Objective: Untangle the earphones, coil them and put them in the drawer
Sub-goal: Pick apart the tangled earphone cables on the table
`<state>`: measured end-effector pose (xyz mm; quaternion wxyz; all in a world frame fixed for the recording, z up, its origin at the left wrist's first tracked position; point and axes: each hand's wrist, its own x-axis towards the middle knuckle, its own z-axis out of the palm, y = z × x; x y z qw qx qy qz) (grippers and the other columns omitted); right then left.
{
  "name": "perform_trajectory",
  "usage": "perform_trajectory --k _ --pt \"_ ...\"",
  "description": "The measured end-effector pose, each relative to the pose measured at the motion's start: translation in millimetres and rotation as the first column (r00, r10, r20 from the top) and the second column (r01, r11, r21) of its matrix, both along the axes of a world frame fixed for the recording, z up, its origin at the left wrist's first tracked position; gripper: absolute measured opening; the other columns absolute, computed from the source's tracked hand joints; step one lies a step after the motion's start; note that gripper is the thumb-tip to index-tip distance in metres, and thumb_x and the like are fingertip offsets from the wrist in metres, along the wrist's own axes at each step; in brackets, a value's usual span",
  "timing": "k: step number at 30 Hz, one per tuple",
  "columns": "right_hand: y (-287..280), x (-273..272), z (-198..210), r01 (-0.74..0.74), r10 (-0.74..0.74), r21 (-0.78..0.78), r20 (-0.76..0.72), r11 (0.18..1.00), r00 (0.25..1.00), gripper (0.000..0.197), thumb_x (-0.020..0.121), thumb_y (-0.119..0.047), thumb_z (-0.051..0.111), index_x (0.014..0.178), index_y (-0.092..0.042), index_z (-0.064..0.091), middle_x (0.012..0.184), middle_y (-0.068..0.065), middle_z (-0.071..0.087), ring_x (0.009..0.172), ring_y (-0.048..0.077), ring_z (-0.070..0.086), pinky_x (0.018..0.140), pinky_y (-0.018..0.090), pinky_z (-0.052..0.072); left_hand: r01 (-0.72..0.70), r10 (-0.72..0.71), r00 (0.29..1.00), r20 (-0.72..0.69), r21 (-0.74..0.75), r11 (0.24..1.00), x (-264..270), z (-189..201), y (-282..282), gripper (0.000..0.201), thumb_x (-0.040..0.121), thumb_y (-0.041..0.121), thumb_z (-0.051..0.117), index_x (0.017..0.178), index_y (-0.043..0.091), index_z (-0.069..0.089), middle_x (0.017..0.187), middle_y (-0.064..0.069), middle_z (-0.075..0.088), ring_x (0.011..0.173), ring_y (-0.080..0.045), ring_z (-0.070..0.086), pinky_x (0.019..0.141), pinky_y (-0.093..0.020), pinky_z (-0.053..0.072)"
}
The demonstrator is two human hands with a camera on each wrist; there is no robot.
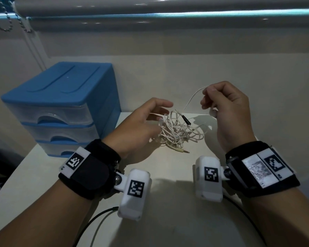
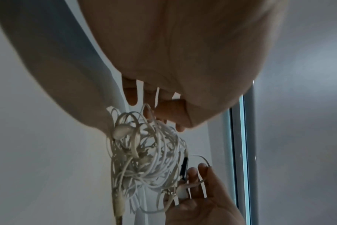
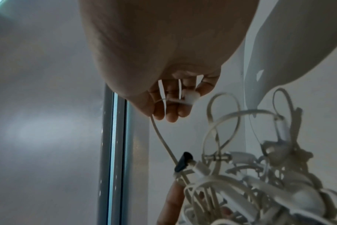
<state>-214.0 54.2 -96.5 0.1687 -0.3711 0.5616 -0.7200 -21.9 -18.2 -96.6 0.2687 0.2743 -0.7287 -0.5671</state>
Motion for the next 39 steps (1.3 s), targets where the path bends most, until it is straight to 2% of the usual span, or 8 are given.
perform_trajectory --k 5,10,17,21,24,29,36,39 --pt "-2.2 -2.8 -2.5 0.015 -0.015 0.111 0.003 0.994 1.0 0.015 0.094 -0.006 0.06 0.083 -0.006 0.07 0.066 0.001 0.058 0.059 0.008 0.051 0.053 0.01 0.039 0.132 -0.1 0.978 0.184 -0.175 0.976 2.2 -5.6 -4.5 0.079 0.084 -0.002 0.074 0.143 0.045 0.049 0.13 0.012 0.061 0.114 -0.009 0.063 0.101 -0.032 0.053" --pt "-2.3 0.9 -3.4 -0.048 0.027 0.162 0.13 0.986 0.991 0.016 0.095 0.0 0.059 0.1 0.006 0.073 0.074 0.01 0.056 0.063 0.011 0.049 0.048 0.013 0.041 0.065 -0.036 0.988 0.153 -0.187 0.98 1.7 -3.7 -3.3 0.053 0.088 0.006 0.076 0.132 0.031 0.062 0.115 0.009 0.07 0.096 0.001 0.066 0.085 -0.015 0.052" --pt "-5.7 1.5 -11.2 -0.114 0.088 0.225 0.125 0.968 0.988 0.019 0.091 -0.001 0.064 0.093 -0.012 0.08 0.084 0.007 0.064 0.08 0.019 0.058 0.072 0.033 0.048 0.007 -0.003 0.998 0.061 -0.077 0.997 -0.7 -2.3 0.9 0.027 0.088 -0.002 0.073 0.114 0.007 0.068 0.096 0.003 0.072 0.074 -0.002 0.068 0.065 -0.014 0.053" --pt "-3.0 -4.5 -9.2 -0.073 0.071 0.199 0.019 0.977 0.997 0.016 0.084 -0.011 0.072 0.094 -0.022 0.078 0.1 -0.003 0.067 0.085 0.014 0.062 0.077 0.029 0.049 -0.015 0.015 1.0 -0.004 -0.002 1.0 -2.2 -2.5 4.0 0.02 0.089 -0.008 0.069 0.108 -0.009 0.063 0.084 -0.01 0.07 0.062 -0.009 0.066 0.056 -0.019 0.054" --pt "2.7 -5.7 -3.6 -0.139 0.164 0.16 -0.155 0.977 0.974 0.015 0.081 -0.006 0.07 0.082 -0.02 0.074 0.087 0.001 0.069 0.073 0.006 0.058 0.067 0.016 0.044 -0.032 0.033 0.999 0.013 -0.051 0.998 -2.8 -2.2 1.7 0.018 0.088 -0.002 0.073 0.105 -0.005 0.066 0.093 -0.017 0.072 0.068 -0.013 0.066 0.061 -0.025 0.055" --pt "5.4 5.9 -4.2 -0.363 0.41 0.227 -0.21 0.904 0.888 0.013 0.086 0.006 0.068 0.081 -0.002 0.078 0.079 0.017 0.075 0.073 0.017 0.068 0.073 0.026 0.054 -0.066 0.065 0.998 -0.025 -0.034 0.997 -2.9 -3.5 0.1 0.017 0.086 -0.006 0.073 0.102 -0.006 0.067 0.093 -0.022 0.07 0.071 -0.013 0.066 0.066 -0.023 0.055" --pt "4.1 3.1 -5.8 -0.379 0.417 0.189 -0.243 0.906 0.876 0.009 0.08 0.003 0.074 0.08 -0.006 0.074 0.063 0.014 0.055 0.064 0.024 0.048 0.067 0.033 0.042 -0.083 0.084 0.996 -0.001 -0.143 0.986 -1.9 -5.3 -7.5 0.016 0.086 0.009 0.08 0.099 0.011 0.072 0.093 -0.011 0.076 0.082 -0.024 0.07 0.079 -0.039 0.054" --pt "5.1 4.7 -3.6 -0.378 0.418 0.191 -0.257 0.906 0.871 0.013 0.084 0.005 0.071 0.085 -0.006 0.079 0.074 0.013 0.073 0.073 0.023 0.067 0.073 0.028 0.052 -0.084 0.085 0.996 -0.005 -0.141 0.986 -2.2 -5.6 -7.3 0.016 0.086 0.009 0.079 0.1 0.01 0.071 0.094 -0.011 0.077 0.083 -0.022 0.07 0.08 -0.038 0.055"
